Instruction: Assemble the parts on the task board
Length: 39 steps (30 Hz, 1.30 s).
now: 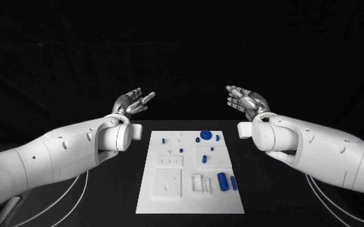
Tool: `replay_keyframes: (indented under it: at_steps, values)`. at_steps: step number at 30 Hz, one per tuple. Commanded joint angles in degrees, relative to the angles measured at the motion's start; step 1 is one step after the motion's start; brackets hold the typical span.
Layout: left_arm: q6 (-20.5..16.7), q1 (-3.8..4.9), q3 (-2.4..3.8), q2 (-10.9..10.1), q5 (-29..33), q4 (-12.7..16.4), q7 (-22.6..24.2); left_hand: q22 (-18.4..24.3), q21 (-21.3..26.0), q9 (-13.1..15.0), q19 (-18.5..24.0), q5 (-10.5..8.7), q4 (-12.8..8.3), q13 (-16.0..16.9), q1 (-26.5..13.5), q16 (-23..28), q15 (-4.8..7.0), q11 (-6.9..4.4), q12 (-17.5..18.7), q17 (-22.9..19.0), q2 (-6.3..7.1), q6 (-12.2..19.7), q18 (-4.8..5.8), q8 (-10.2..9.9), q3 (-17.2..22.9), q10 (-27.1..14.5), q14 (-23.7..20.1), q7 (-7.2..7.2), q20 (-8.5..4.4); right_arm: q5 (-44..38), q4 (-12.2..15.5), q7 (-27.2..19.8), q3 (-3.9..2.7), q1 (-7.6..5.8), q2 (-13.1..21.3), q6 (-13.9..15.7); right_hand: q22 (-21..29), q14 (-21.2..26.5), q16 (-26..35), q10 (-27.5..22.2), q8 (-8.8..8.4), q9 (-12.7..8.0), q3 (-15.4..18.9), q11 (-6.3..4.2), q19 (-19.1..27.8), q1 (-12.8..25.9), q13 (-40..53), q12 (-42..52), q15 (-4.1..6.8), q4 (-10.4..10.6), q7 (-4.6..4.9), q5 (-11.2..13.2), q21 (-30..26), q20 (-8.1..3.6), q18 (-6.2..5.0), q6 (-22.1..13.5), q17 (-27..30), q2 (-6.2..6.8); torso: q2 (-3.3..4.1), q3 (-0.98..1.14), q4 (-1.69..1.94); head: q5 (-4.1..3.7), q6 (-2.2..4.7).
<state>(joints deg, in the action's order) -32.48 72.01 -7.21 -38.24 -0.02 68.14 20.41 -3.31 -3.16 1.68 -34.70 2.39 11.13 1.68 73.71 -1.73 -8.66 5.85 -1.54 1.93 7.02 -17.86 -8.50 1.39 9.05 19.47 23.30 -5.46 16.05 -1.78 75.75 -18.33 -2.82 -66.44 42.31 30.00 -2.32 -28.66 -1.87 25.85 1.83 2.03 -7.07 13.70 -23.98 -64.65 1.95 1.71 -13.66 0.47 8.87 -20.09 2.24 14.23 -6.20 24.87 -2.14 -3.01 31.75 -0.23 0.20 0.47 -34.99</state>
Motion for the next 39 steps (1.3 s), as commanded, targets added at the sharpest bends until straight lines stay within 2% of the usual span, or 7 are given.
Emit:
replay_keyframes:
  at_steps: [1,11,12,20,26,34,39]
  values:
    - [9.3,1.59,-0.78,1.1,-0.9,-3.2,-5.8,-0.2,-0.4,0.1,-1.4,0.41,0.4,0.1,2.4,-0.3,-0.24,0.31,-0.3,0.2,-0.02,-1.3,-1.35,0.4,0.2,1.1,1.1,-0.19,0.46,-3.6,-2.9,8.6,-0.45,-1.15,-0.6,-13.7,-0.2,-2.0,-0.5,2.4,0.40,0.2,-0.8,0.25,-1.4,-3.3,0.2,0.5,-0.56,-0.7,4.03,-0.9,0.4,0.38,-1.15,1.9,-0.2,-0.22,0.00,0.00,0.00,-0.01,0.01]
    - [11.6,3.11,-1.68,1.9,-1.0,-6.0,-7.5,-0.7,-1.4,0.4,-6.0,0.34,-1.5,0.4,1.8,-0.8,-0.43,1.48,-0.6,0.5,-2.20,-4.5,-2.05,0.7,-0.3,6.2,7.3,-1.48,0.32,-5.1,-7.2,13.5,-1.29,-3.06,-1.3,-20.9,-0.2,-4.8,-0.6,7.1,0.55,0.4,-0.4,-0.35,-1.4,-6.5,0.4,0.7,-0.20,-2.8,3.40,-0.8,0.5,0.14,-0.71,5.8,-0.3,0.32,0.00,0.00,0.00,-0.01,0.01]
    - [14.6,3.09,-1.63,1.9,-0.9,-6.1,-7.9,-0.6,-1.4,0.4,-6.1,0.35,-2.3,0.4,1.6,-0.8,-0.40,1.46,-0.6,0.5,-2.58,-4.8,-2.14,0.7,-0.7,6.4,7.7,-1.45,0.36,-17.8,-10.1,11.2,-1.26,-3.00,-2.2,-21.7,-0.2,-5.5,-0.6,7.6,0.60,0.4,-0.4,-0.44,-1.8,-6.9,0.4,0.7,-0.12,-3.0,3.29,-0.8,0.5,0.06,-0.67,6.4,-0.4,0.39,0.10,-0.05,0.11,0.76,-0.10]
    - [14.7,3.10,-1.63,1.1,-1.0,-5.3,-7.0,-1.7,-4.8,0.9,-13.9,0.47,-7.0,1.1,1.9,-2.1,-0.91,1.97,-1.3,1.6,-5.60,-14.6,-3.73,1.3,-2.5,21.6,27.6,-2.10,-1.01,-26.5,-12.4,9.9,-1.26,-2.86,-3.1,-20.9,-0.9,-26.6,-1.6,29.2,1.23,1.0,-2.5,-3.12,-12.5,-9.8,1.4,1.6,2.65,-6.0,1.45,0.2,1.9,-2.37,0.67,20.7,-1.4,1.84,0.16,-0.17,-0.03,0.88,0.02]
    - [15.2,3.15,-1.63,-0.3,-1.7,-3.1,-6.6,-3.2,-9.7,2.0,-21.6,0.62,-9.9,1.6,3.5,-3.3,0.91,1.73,-1.8,2.4,-7.83,-34.6,1.50,2.1,-3.8,39.2,41.0,-2.80,-7.90,-40.2,-14.1,9.0,-1.26,-2.69,-4.0,-18.3,-1.8,-37.8,-2.3,38.1,2.12,1.8,-8.4,-6.32,-28.0,-9.2,1.5,1.7,6.91,-8.0,-0.25,0.9,5.3,-6.26,1.29,33.9,-2.3,3.93,0.64,-0.17,0.34,0.55,0.35]
    - [15.0,4.00,-1.63,-3.5,-3.5,3.0,-5.9,-2.7,-10.5,2.0,-21.4,0.67,-11.8,1.6,4.3,-2.0,1.21,1.57,-1.9,2.1,-8.48,-34.9,3.71,2.1,-4.6,39.0,41.6,-2.57,-9.38,-55.8,-13.9,8.9,-1.27,-2.71,-4.0,-17.2,-4.3,-56.4,-7.8,43.5,1.94,1.9,-10.6,-9.08,-45.6,-10.1,1.5,1.7,13.45,-10.3,-1.64,0.9,13.1,-13.18,-0.32,39.0,-7.4,5.77,2.57,-0.02,1.68,-0.58,0.95]
    - [15.1,4.31,-1.37,-5.3,-4.1,7.3,-5.5,-2.5,-11.4,1.9,-21.9,0.68,-12.6,1.7,4.1,-2.1,1.56,1.76,-1.9,2.1,-8.79,-33.8,3.69,2.0,-5.0,38.3,42.7,-2.73,-9.71,-66.0,-13.5,9.8,-1.28,-2.77,-4.4,-17.3,-7.6,-57.9,-24.0,43.3,1.76,1.7,-8.6,-9.53,-53.6,-9.7,1.5,1.7,14.97,-11.6,-1.95,0.7,19.1,-16.32,-0.94,39.0,-19.4,5.92,3.97,0.32,2.69,-1.02,1.59]
